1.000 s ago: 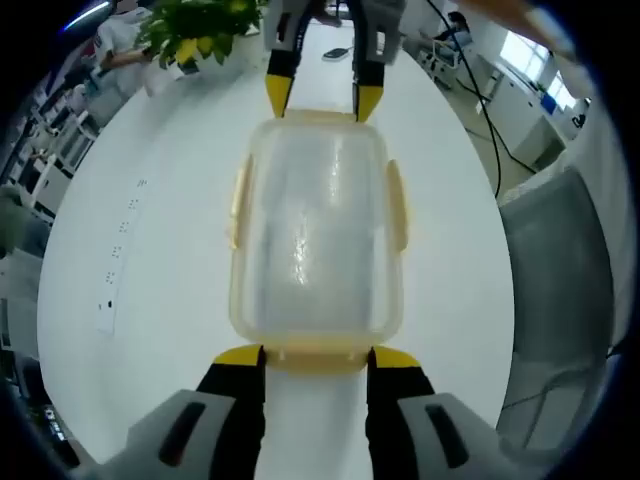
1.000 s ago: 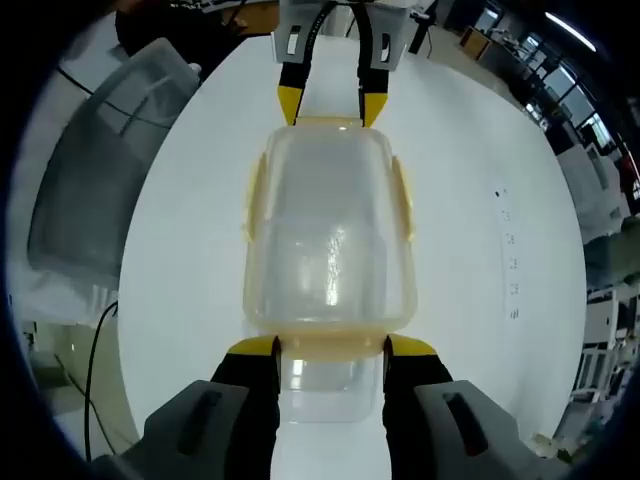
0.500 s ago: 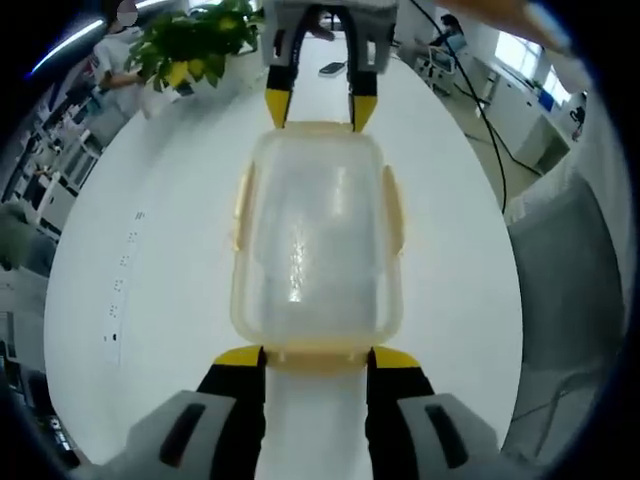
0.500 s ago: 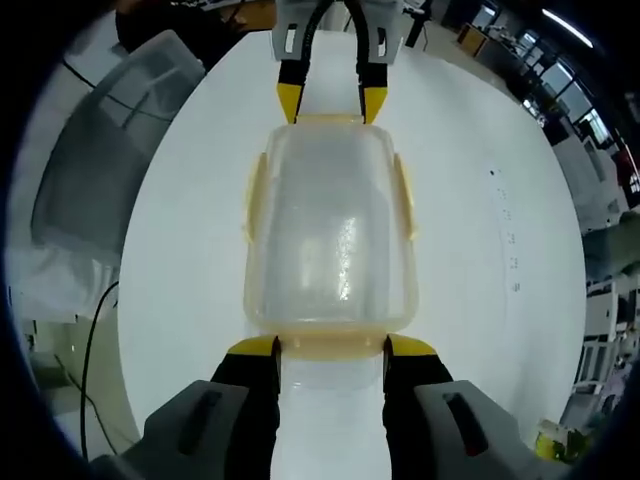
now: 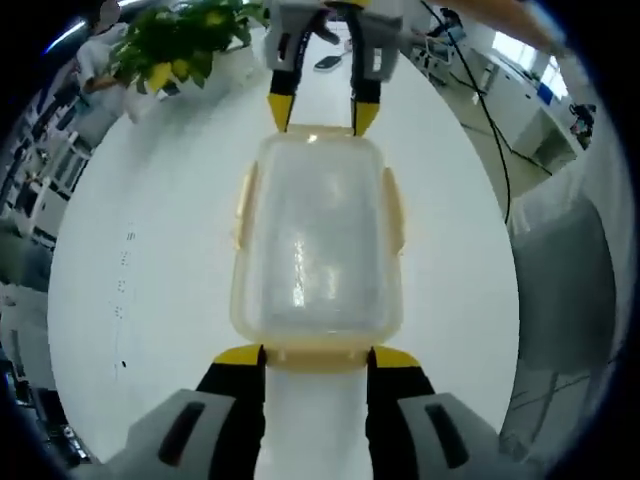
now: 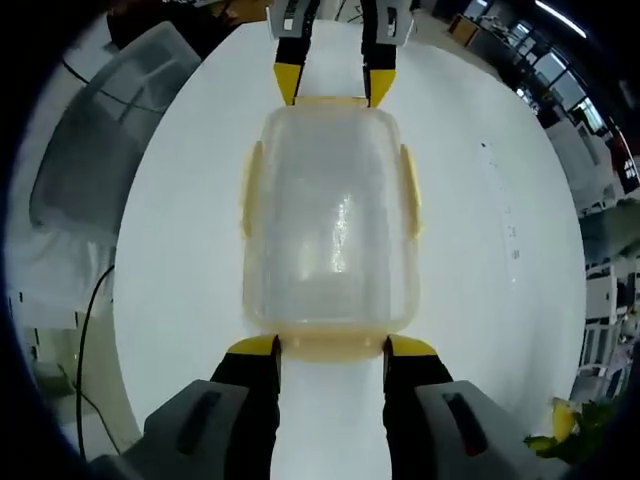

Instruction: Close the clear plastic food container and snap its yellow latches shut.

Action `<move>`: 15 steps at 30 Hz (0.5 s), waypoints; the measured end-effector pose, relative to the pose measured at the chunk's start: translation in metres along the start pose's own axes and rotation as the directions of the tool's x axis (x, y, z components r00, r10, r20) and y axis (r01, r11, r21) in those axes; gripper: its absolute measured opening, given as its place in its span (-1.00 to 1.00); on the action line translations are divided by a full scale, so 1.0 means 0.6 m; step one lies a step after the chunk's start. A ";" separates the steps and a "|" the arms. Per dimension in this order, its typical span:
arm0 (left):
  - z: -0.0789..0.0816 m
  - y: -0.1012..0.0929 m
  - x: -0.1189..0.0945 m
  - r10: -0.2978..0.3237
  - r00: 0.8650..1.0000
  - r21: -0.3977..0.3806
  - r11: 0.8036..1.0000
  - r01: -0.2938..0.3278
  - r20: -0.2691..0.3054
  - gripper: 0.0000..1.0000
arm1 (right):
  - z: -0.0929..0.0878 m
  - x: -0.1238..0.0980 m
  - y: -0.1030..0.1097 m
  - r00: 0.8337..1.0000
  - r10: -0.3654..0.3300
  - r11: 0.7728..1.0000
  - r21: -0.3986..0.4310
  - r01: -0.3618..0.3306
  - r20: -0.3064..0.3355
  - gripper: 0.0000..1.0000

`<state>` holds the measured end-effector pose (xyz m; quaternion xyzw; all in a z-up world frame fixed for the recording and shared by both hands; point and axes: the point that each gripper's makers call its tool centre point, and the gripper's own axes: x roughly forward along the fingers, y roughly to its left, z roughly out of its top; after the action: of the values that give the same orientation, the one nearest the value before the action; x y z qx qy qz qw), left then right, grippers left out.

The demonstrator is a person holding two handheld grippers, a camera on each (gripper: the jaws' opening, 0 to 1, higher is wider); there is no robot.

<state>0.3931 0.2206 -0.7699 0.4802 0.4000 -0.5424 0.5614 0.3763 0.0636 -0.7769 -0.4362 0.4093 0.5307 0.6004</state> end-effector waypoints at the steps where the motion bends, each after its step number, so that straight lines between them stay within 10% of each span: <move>1: 0.003 -0.003 0.004 -0.021 1.000 -0.021 1.000 0.021 0.000 -0.33 | -0.003 -0.004 -0.003 1.000 -0.009 1.000 -0.006 0.009 0.000 -0.27; 15: 0.002 -0.013 0.024 -0.063 0.998 -0.044 0.997 0.063 0.000 -0.33 | -0.006 -0.007 0.007 1.000 -0.001 1.000 -0.015 0.002 0.008 -0.26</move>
<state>0.3865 0.2165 -0.7842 0.4553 0.4270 -0.5505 0.5544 0.3718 0.0590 -0.7746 -0.4389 0.4025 0.5352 0.5991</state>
